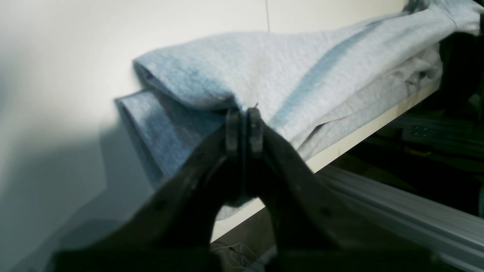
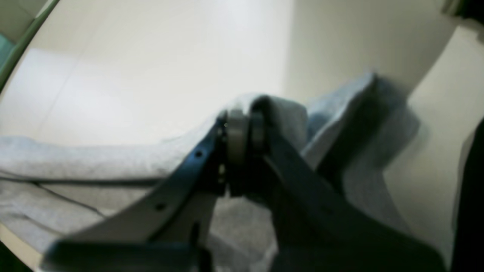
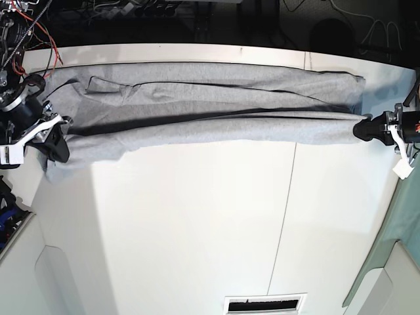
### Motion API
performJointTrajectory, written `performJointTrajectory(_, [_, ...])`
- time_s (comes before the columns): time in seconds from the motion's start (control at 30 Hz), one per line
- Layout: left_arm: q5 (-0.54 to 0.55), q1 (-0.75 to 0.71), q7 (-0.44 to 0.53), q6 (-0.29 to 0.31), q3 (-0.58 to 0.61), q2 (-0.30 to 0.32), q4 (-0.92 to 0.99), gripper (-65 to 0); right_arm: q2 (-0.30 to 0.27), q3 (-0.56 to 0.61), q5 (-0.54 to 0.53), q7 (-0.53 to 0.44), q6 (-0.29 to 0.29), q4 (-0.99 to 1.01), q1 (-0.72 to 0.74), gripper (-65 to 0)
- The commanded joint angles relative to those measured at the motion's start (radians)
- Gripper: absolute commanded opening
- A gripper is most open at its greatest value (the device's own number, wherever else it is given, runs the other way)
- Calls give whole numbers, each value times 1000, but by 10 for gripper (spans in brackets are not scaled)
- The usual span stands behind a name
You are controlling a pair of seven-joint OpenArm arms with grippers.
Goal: Layout the t-shirt on the table in an organized manner, then fold the t-shirt properly
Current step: 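Fold the grasped side edge over onto the shirt lengthwise with both grippers, then release and regrasp the folded strip ends with both grippers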
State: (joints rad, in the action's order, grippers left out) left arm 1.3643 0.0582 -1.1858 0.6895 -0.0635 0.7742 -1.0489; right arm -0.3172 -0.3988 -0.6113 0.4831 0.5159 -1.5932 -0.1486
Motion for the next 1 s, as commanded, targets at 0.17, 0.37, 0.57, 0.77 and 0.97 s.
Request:
performJointTrajectory(0.17, [31,-54,-1,9,-8,44,-13,-610,4,-6,-18,-23,5,-16,-82,-650])
performJointTrajectory(0.37, [61,-131,0,9,-8,43,-13,-394,27,-7,-16,-23,4,-15,-110,-444])
performJointTrajectory(0.57, [60,-147,0,9,-10,43,-13,-364,35,-7,-18,-26,4,-15,-109,-368])
performJointTrajectory(0.77, [-18,-147,47,9,-122,40,-13,-363,35,-7,-18,-26,5,-15,-109,-368])
performJointTrajectory(0.97, [-91,-148,90,9,-185,27,-13,-271,37,-7,-19,-27,5,-15,-109,-368])
